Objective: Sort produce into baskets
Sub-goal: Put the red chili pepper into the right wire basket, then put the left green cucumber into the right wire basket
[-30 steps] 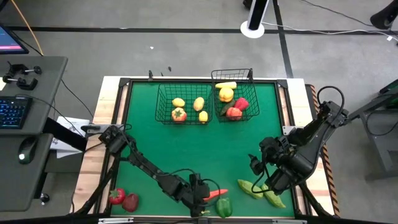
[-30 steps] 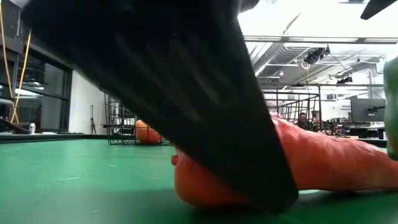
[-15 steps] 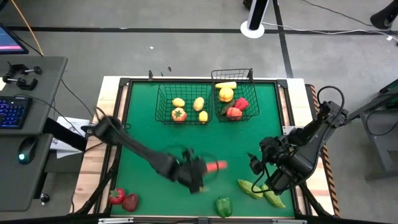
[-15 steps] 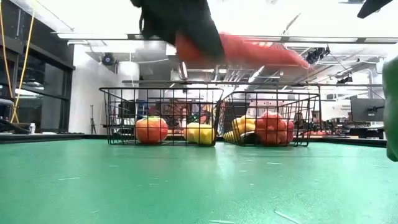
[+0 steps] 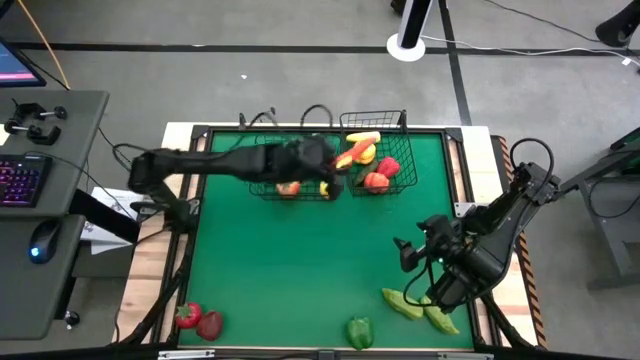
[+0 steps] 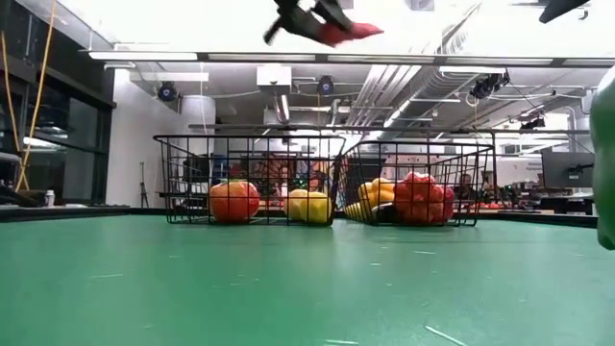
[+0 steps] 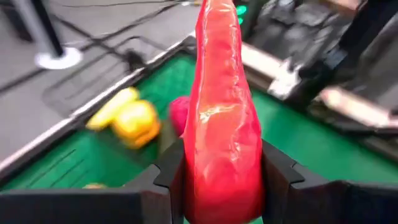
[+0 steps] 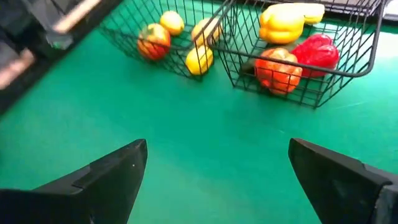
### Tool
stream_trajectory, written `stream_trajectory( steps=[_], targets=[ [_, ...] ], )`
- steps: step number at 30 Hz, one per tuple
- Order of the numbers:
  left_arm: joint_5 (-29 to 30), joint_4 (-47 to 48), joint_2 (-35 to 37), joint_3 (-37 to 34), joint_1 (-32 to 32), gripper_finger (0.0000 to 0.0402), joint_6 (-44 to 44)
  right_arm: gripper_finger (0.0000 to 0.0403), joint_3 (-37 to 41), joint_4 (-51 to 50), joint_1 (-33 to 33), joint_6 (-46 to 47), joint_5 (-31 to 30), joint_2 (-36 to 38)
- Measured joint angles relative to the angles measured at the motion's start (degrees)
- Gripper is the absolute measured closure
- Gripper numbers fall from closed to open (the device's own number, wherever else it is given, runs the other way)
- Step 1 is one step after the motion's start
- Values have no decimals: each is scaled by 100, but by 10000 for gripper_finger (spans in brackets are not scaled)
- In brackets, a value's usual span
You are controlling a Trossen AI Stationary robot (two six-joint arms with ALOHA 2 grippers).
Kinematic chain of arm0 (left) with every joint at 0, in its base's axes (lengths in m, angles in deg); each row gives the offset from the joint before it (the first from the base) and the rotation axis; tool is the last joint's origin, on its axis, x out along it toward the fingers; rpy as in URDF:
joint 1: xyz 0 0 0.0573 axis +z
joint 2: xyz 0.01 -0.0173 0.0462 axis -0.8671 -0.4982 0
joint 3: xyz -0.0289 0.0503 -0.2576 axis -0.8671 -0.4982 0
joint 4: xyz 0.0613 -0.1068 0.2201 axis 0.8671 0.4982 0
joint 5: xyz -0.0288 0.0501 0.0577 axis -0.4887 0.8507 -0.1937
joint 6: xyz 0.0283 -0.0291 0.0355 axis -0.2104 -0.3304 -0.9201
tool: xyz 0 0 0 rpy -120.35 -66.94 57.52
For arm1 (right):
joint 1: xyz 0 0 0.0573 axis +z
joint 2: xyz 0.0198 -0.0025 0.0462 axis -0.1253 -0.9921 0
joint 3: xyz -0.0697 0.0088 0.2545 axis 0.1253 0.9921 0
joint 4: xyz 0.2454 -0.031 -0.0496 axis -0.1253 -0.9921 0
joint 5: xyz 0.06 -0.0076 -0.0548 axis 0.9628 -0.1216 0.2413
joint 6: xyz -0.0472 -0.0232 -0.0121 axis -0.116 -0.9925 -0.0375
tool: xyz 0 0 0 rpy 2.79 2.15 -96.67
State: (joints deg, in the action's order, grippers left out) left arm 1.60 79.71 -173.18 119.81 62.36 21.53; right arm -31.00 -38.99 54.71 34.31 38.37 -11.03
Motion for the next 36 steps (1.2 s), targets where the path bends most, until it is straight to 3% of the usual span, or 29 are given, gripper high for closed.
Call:
stream_trajectory(
  steps=[4, 12, 21, 26, 31, 34, 36],
  targets=[
    [-737, -945, -654, -5, 420, 289, -8, 20, 0, 59, -48, 490, -156, 0],
    [-809, -1480, -1400, -13, 739, 203, 644, 20, 0, 490, -293, 656, -157, 0],
    [-983, -1378, -1498, -11, 1003, 179, 609, 20, 0, 779, -775, 644, -147, 0],
    [-1620, -1322, -1306, -11, 1185, 177, 377, 20, 0, 832, -1043, 353, -103, 0],
    [-2770, -529, -837, -7, 1232, 176, -82, 20, 0, 837, -1183, -449, 772, 2],
    [-2809, 240, -539, -63, 959, 176, -484, 20, 0, 926, -1160, -951, 1549, -23],
    [-2529, 339, -269, -293, 677, 176, -587, 20, 2, 1135, -1058, -1339, 2004, -77]
  ],
)
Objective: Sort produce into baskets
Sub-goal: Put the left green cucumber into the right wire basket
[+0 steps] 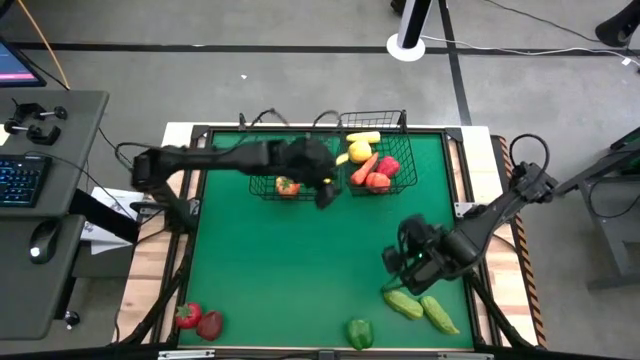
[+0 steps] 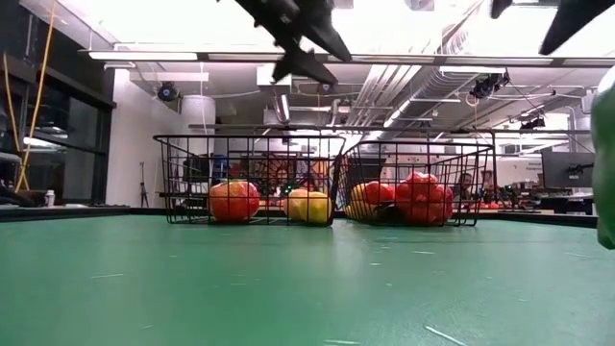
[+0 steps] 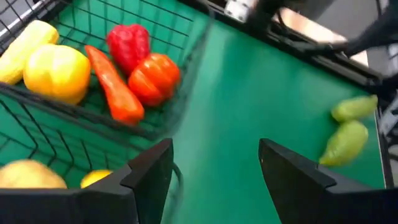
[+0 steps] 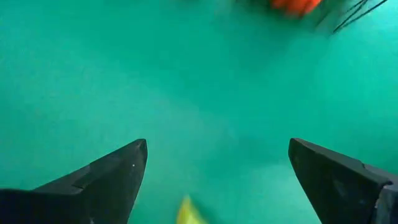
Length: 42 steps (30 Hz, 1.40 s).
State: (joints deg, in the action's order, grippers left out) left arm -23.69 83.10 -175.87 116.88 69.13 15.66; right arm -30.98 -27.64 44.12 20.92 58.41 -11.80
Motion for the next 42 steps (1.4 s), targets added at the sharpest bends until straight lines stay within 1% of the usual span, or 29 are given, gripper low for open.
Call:
stream_trajectory(
  steps=[2, 3, 6, 7, 9, 12, 15, 19, 23, 26, 28, 30, 32, 35, 37, 38, 40, 41, 42],
  targets=[
    [334, -96, 312, -325, -324, 176, 16, 20, 0, 352, 150, -411, 513, -101],
    [477, -191, 457, -520, -512, 176, 93, 20, 0, 498, 227, -570, 874, -178],
    [915, -839, 894, -1211, -1084, 176, 496, 20, 0, 906, 507, -876, 1923, -556],
    [1032, -1100, 1033, -1440, -1269, 176, 700, 20, 0, 1051, 615, -964, 2189, -716],
    [1183, -1632, 1273, -1864, -1591, 176, 1172, 20, 0, 1358, 830, -1059, 2534, -1083],
    [1313, -2214, 1541, -2330, -1978, 176, 1834, 20, 0, 1668, 1018, -1229, 2762, -1636],
    [1465, -2632, 1702, -2568, -2242, 176, 2091, 20, 0, 1509, 1004, -1330, 2909, -2140],
    [1603, -2726, 1769, -2547, -2363, 176, 2095, 20, 2, 1409, 907, -1660, 2958, -2652],
    [1605, -2812, 1772, -2542, -2359, 176, 2111, 20, -23, 1601, 796, -2306, 3418, -3049],
    [1558, -3027, 1790, -2542, -2362, 176, 2347, 24, -27, 1714, 722, -2510, 3666, -3174],
    [1218, -3384, 1868, -2542, -2357, 176, 2388, 38, -140, 1609, 723, -2523, 3605, -3177],
    [834, -3854, 2015, -2542, -2324, 176, 2249, 68, -339, 1271, 734, -2608, 3373, -3157],
    [655, -4223, 2245, -2535, -2309, 176, 2082, 115, -656, 729, 730, -2807, 3024, -3052],
    [692, -4394, 2657, -2535, -2239, 176, 1819, 206, -1244, -189, 611, -3247, 2493, -2834],
    [738, -4388, 2967, -2537, -2193, 176, 1605, 272, -1624, -792, 503, -3434, 1902, -2783],
    [753, -4389, 3121, -2537, -2169, 176, 1487, 304, -1810, -1058, 431, -3478, 1487, -2736],
    [787, -4381, 3419, -2537, -2162, 176, 1240, 363, -2069, -1117, 257, -3629, 634, -2461],
    [826, -4364, 3550, -2536, -2163, 176, 1119, 382, -2100, -1018, 148, -3742, 265, -2278],
    [876, -4338, 3667, -2537, -2165, 176, 1015, 392, -2108, -952, 5, -3774, -47, -2131]
  ],
)
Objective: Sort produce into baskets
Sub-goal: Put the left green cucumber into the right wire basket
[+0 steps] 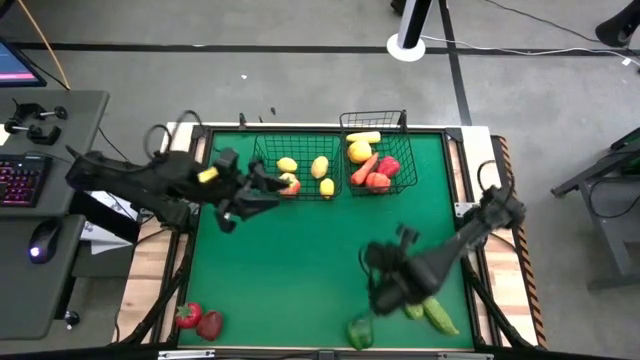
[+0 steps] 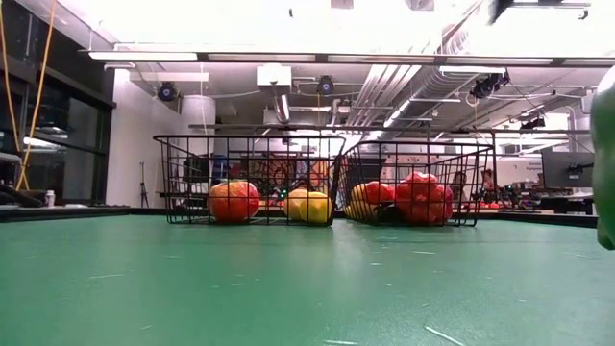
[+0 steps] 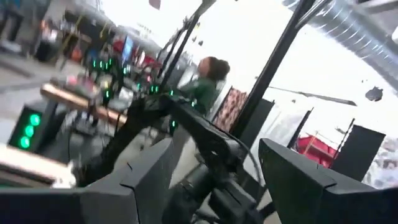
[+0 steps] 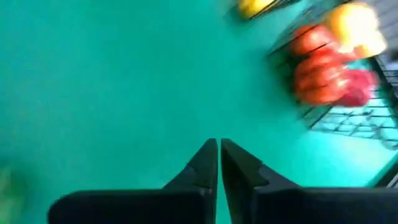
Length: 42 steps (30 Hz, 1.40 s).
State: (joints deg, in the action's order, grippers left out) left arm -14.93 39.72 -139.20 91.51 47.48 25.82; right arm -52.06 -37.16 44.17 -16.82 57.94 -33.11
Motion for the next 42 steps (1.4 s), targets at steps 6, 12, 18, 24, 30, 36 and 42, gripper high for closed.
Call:
stream_trajectory(
  steps=[6, 12, 18, 24, 30, 36, 42],
  targets=[
    [186, 524, 446, 0, -23, 176, -111, 326, 377, 64, -670, 629, 66, 614],
    [288, 846, 378, 0, -98, 176, -109, 220, 1402, 760, -167, 1374, 1527, 858],
    [292, 874, 126, 0, -90, 176, -3, 112, 2690, 2126, 824, 3127, 2668, 855],
    [292, 869, -24, 0, -81, 177, 186, 78, 3624, 3830, 957, 3836, 3066, 804],
    [295, 852, -37, 0, -81, 177, 195, 82, 3915, 4380, 728, 3820, 3081, 528],
    [297, 855, -35, 0, -81, 177, 195, 199, 3552, 3928, 568, 3485, 2815, 518],
    [415, 867, -35, 0, -81, 177, 189, 253, 2389, 2335, 312, 2601, 1640, 799]
  ],
)
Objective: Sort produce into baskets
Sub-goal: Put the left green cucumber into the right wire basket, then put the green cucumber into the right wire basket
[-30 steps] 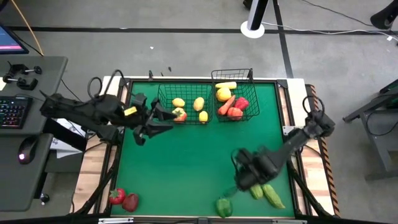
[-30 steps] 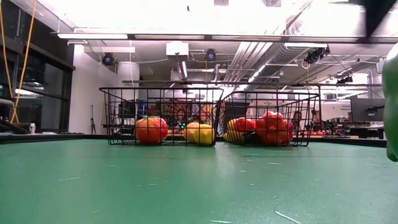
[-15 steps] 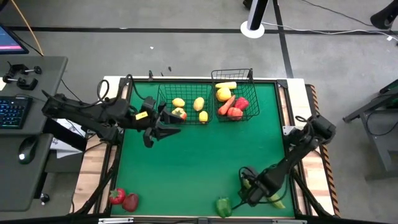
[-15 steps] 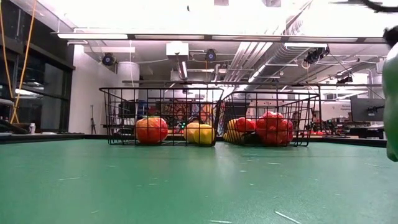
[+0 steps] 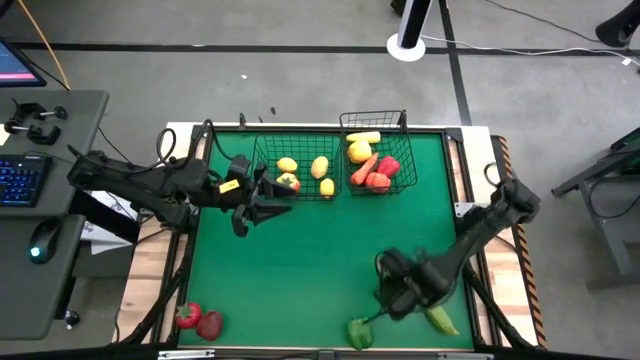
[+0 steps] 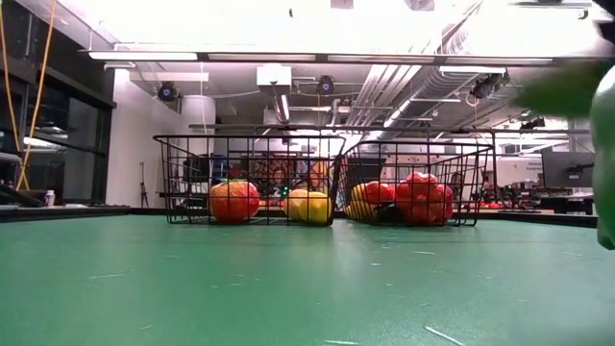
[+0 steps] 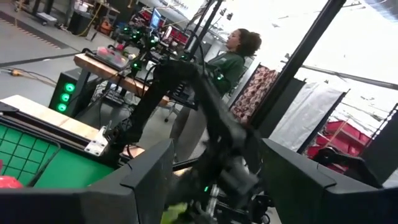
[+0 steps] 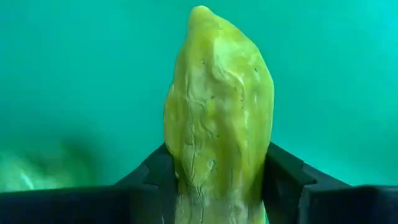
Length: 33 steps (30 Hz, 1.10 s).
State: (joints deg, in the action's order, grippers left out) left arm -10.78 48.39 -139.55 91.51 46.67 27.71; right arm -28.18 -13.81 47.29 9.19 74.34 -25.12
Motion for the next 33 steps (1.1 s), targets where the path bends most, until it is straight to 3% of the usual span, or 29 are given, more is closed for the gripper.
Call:
stream_trajectory(
  steps=[5, 8, 11, 16, 19, 22, 27, 33],
  targets=[
    [28, 0, 0, 0, 4, 177, -3, 253, -874, -1705, -638, -198, -1994, 482],
    [28, -2, 0, 0, 4, 177, 1, 249, -956, -2118, -1316, -457, -3136, 883],
    [28, -2, 0, 0, 4, 177, 3, 179, -840, -1913, -2306, -955, -3605, 1294],
    [28, -2, 0, 0, 4, 177, 1, 62, -680, -927, -4059, -2651, -3102, 1616],
    [28, 1, 0, 0, 4, 177, 3, 27, -680, -106, -4712, -3647, -2519, 1626],
    [28, 14, 0, 0, 4, 177, 3, 13, -680, 439, -4925, -4385, -2029, 1625],
    [21, 200, 0, 0, 2, 177, -2, 12, -680, -131, -4404, -4511, -1224, 1657],
    [87, 486, 0, 0, 2, 177, 38, 12, -680, -1323, -2314, -3140, -412, 1657]
  ],
)
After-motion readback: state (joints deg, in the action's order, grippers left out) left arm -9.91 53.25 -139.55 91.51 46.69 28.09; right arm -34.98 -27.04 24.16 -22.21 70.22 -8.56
